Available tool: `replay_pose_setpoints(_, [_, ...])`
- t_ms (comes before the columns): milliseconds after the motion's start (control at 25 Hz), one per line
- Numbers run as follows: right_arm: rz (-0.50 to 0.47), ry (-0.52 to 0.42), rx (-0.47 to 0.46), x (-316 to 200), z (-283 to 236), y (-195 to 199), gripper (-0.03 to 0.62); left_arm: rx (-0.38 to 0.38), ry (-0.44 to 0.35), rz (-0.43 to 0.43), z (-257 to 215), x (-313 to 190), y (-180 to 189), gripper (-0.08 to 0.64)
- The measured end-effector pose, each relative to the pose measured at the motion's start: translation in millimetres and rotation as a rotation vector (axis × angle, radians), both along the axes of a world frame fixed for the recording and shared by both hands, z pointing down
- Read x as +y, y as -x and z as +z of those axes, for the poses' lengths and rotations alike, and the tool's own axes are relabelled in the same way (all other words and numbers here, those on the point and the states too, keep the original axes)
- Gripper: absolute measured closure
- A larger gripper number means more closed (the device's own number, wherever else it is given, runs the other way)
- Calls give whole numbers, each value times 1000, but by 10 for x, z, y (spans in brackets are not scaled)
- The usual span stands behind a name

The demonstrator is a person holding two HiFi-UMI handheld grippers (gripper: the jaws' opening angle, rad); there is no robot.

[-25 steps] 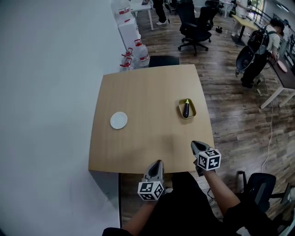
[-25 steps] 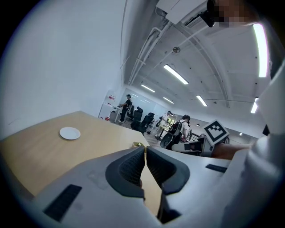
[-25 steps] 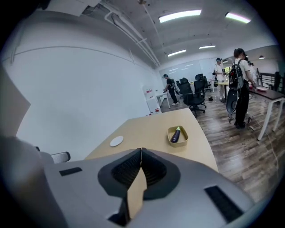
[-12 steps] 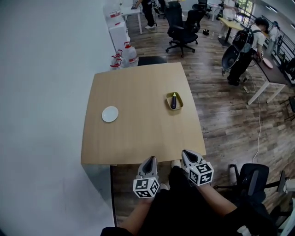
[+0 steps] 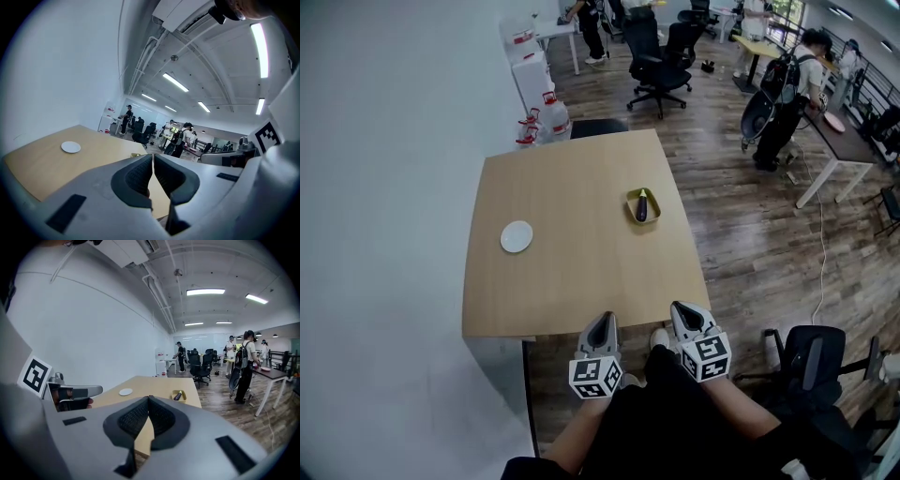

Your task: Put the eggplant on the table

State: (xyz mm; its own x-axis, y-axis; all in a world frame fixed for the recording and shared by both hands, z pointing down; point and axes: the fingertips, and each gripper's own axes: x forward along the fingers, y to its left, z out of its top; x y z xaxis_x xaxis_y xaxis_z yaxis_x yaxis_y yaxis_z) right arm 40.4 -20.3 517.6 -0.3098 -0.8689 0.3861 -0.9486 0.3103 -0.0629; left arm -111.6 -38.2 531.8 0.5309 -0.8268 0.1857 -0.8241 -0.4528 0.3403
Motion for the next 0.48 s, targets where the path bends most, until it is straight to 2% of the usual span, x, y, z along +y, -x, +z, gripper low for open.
replay_pose_setpoints(160, [42,46,18,46,87,-108,532,-9,-17,28,-44,6,-108,537])
replay_pose_setpoints(480, [83,-5,-39,79,-51,-165,532,11,18,53,27,17,-142,537])
